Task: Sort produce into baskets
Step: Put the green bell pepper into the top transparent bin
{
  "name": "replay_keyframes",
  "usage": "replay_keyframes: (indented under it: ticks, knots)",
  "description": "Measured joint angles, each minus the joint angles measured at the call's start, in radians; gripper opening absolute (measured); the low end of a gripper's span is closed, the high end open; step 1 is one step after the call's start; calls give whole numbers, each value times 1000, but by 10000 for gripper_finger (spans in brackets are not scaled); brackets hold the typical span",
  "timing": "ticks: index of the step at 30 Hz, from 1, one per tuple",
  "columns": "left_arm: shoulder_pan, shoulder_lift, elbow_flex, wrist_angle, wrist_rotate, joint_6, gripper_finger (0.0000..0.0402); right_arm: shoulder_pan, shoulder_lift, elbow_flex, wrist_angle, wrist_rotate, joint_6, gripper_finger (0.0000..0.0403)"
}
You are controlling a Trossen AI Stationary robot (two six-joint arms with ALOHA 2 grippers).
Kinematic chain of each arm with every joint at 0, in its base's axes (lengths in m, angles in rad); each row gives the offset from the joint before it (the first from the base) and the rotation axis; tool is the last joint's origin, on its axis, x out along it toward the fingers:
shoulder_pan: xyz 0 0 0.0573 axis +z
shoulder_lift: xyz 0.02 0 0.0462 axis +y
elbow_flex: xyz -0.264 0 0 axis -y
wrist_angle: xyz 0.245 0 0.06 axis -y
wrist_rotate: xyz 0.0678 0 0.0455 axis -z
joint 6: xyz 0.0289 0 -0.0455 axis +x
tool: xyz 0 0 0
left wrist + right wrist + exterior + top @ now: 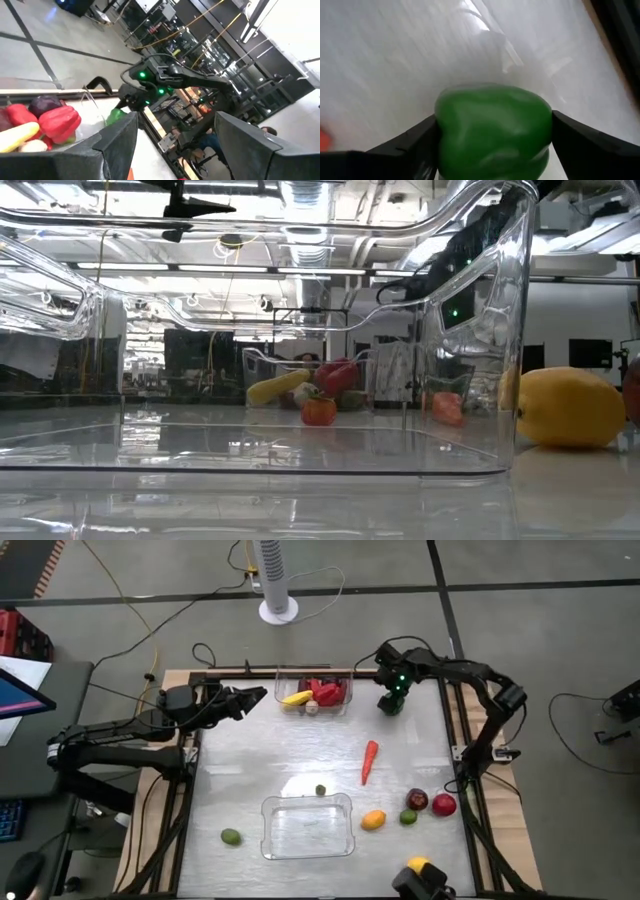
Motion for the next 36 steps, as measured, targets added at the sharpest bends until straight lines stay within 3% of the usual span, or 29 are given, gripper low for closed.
replay_keyframes:
  ticks: [11, 16, 25, 31, 36]
  knots:
    - [0, 0, 0, 0, -44, 18, 251, 57, -160, 45, 28, -47, 79, 337]
    - [0, 1, 0, 0, -48, 17, 251, 120, -182, 111, 204, -128, 198, 340]
    - [0, 1, 0, 3, -10, -36, 251, 228, -61, 211, 460, -136, 274, 348]
    - [0, 1, 0, 3, 33, -52, 251, 254, 59, 300, 387, -135, 296, 393]
    - [0, 1, 0, 3, 43, -53, 251, 256, 89, 369, 300, -145, 265, 384]
